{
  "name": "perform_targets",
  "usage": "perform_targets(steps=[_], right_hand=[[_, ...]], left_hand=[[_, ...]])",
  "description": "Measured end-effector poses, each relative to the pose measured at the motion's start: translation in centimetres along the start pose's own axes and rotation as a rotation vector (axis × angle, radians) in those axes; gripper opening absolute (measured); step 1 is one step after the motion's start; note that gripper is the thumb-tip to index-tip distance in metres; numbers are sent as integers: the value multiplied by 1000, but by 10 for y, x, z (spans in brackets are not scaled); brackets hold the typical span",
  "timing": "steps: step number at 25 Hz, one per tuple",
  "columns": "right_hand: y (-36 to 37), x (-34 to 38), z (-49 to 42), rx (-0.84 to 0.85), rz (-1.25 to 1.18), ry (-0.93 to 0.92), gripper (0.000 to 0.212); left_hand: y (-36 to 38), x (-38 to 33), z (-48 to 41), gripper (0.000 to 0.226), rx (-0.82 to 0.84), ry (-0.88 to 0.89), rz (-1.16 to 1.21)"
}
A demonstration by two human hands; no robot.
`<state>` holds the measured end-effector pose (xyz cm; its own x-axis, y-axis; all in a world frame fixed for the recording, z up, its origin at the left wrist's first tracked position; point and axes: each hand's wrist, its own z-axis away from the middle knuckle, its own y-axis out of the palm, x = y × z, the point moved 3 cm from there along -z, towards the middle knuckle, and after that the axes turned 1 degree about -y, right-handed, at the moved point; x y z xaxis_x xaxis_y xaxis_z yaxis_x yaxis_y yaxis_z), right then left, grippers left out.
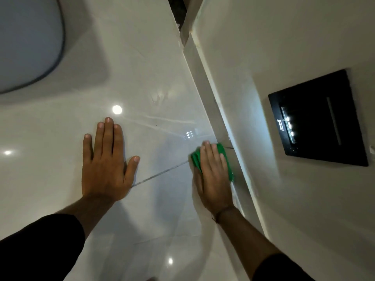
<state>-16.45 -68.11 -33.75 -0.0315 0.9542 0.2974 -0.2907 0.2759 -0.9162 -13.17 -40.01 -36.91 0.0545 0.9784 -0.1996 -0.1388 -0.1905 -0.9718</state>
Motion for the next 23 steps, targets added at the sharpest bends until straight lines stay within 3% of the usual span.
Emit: perform_targets(steps=[6,10,14,16,19,23], right_hand=[[-23,61,-185,-123,-4,-46,67],[-11,38,-114,-149,-101,-9,69],[1,2,9,-34,-63,43,68],[0,2,-2,-26,-52,47,67],[-14,34,-93,-89,-24,-49,65],[-21,53,-167,-149,-4,-18,68]], left_hand=[[2,0,0,89,-8,-3,-21],[1,0,1,89,-16,-8,1],[0,0,2,88,-10,-4,9],[1,-1,1,88,-7,-1,7],[0,0,1,88,-2,-6,1],[-1,-1,1,89,21,-2,-9]])
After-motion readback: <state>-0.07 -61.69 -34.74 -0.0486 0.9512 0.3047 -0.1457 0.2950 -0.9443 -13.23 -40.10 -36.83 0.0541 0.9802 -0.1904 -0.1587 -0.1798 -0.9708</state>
